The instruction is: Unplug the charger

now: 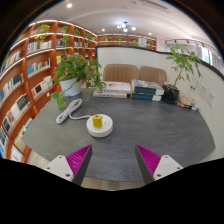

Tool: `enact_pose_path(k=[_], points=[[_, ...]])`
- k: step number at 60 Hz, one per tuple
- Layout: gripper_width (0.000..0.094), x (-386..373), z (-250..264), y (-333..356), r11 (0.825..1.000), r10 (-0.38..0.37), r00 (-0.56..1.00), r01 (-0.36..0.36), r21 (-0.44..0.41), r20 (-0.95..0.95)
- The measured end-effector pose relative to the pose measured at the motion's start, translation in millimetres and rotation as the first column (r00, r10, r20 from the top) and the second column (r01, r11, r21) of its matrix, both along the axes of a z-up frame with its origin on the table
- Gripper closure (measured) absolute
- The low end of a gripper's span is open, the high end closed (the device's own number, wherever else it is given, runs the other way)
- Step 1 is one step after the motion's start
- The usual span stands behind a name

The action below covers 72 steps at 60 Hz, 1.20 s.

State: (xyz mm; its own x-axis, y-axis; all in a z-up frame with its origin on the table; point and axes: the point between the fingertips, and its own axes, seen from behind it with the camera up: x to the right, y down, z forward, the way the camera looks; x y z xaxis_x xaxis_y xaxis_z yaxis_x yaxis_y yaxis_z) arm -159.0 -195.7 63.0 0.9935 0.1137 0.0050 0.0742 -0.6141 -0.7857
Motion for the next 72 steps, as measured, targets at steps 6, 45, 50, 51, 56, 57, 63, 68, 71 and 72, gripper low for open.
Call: enact_pose_path(k=[6,45,50,51,56,57,63,68,71,72], points=[[0.0080,-38,-15,33,1.000,0.014,1.000,-0.014,0.004,-0.008],[0.0830,-60,-44,135,0.996,-0.082,0.996,0.083,0.042,-0.023],[0.0883,-60,-43,136,0.995,-0.098,0.994,0.097,-0.018,-0.048],[0.0883,-60,-42,136,0.994,-0.100,0.993,0.098,-0.040,-0.059],[0.0883,-49,54,160,0.986,-0.089,0.990,0.103,0.134,-0.108],[0.0883,-42,85,167,0.974,-0.082,0.990,0.104,0.203,-0.115],[0.0884,0,219,179,0.898,-0.075,0.990,0.121,0.423,-0.122],[0.0885,44,252,182,0.876,-0.097,0.990,0.134,0.463,-0.103],[0.0885,65,238,184,0.886,-0.114,0.988,0.148,0.439,-0.103],[0.0885,72,228,185,0.894,-0.118,0.988,0.150,0.422,-0.100]])
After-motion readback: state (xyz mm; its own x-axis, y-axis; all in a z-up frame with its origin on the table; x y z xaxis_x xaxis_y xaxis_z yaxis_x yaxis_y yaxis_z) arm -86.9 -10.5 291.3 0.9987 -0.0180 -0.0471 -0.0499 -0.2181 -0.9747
